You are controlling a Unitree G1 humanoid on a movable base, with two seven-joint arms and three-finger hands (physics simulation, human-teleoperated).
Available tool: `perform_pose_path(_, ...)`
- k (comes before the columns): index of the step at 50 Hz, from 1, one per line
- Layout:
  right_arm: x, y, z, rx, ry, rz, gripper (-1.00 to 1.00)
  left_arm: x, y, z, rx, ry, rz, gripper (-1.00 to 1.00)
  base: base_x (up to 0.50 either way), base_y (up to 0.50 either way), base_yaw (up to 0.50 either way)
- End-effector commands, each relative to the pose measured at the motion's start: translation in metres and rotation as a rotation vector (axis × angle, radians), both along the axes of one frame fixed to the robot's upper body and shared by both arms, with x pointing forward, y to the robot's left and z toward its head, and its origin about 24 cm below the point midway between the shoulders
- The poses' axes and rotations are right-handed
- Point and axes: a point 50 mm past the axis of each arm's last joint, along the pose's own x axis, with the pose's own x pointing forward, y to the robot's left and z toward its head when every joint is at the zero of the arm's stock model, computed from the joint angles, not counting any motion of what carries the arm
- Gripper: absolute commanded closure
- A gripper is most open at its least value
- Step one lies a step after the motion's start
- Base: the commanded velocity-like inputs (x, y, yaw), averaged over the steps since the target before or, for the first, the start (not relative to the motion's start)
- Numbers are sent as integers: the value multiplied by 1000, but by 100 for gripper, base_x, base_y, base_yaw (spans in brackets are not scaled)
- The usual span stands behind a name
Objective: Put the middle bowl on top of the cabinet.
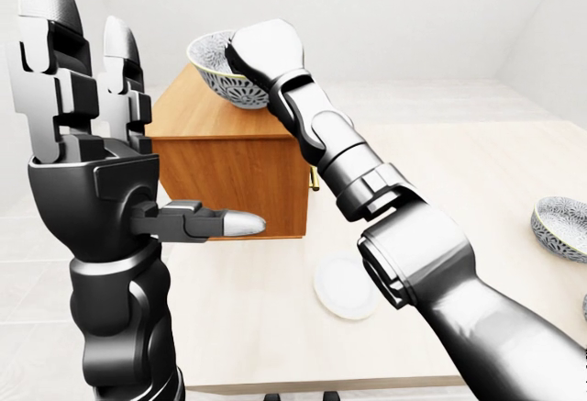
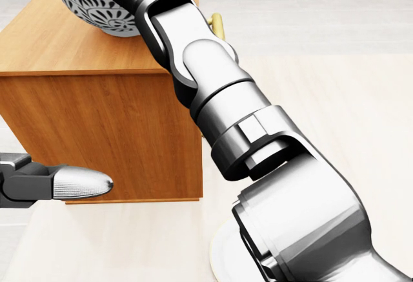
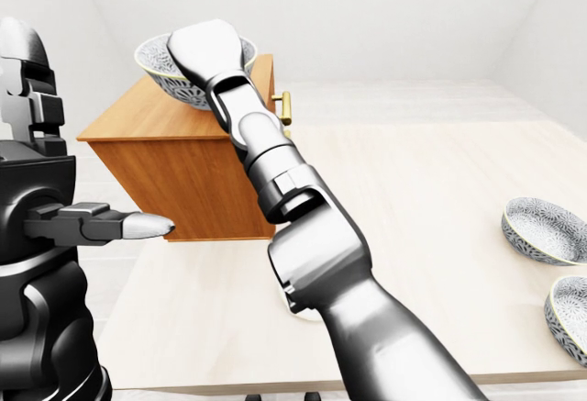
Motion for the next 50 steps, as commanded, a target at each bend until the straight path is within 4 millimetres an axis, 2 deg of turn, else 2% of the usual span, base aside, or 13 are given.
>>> perform_pose_path(1, -3, 16, -30, -20, 36, 70, 100, 5, -1, 3, -6, -9, 5, -100, 0, 0, 0)
perform_pose_path(7, -4, 17, -37, -32, 51, 72, 100, 4, -1, 4, -4, -12, 1, -100, 0, 0, 0)
perform_pose_path(20, -3, 15, -36, -42, 50, 58, 100, 4, -1, 4, -5, -10, -7, -100, 0, 0, 0)
perform_pose_path(21, -3, 15, -36, -38, 50, 59, 96, 4, -1, 4, -3, -13, -7, -100, 0, 0, 0)
perform_pose_path(22, -3, 15, -35, -38, 50, 60, 72, 4, -1, 4, -4, -14, -7, -100, 0, 0, 0)
perform_pose_path(23, -3, 16, -35, -41, 50, 58, 6, 4, -1, 4, -6, -11, -6, -100, 0, 0, 0)
perform_pose_path(26, -4, 17, -33, -44, 44, 67, 13, 7, -1, 3, -3, -4, -5, -100, 0, 0, 0)
perform_pose_path(29, -4, 17, -30, -43, 37, 64, 4, 6, -1, 4, -3, -7, -4, -100, 0, 0, 0)
perform_pose_path(32, -4, 17, -29, -38, 34, 61, 7, 5, -1, 4, -4, -10, -5, -100, 0, 0, 0)
perform_pose_path(35, -3, 16, -32, -42, 37, 56, -18, 4, -1, 4, -7, -12, -7, -100, 0, 0, 0)
perform_pose_path(44, -4, 17, -29, -38, 32, 57, -27, 6, 0, 4, -7, -7, -10, -100, 0, 0, 0)
perform_pose_path(47, -5, 16, -20, -33, 14, 54, -63, 5, -1, 4, -8, -9, -11, -100, 0, 0, 0)
perform_pose_path(50, -5, 16, -15, -31, 2, 43, -64, 6, -1, 4, -8, -8, -11, -100, 0, 0, 0)
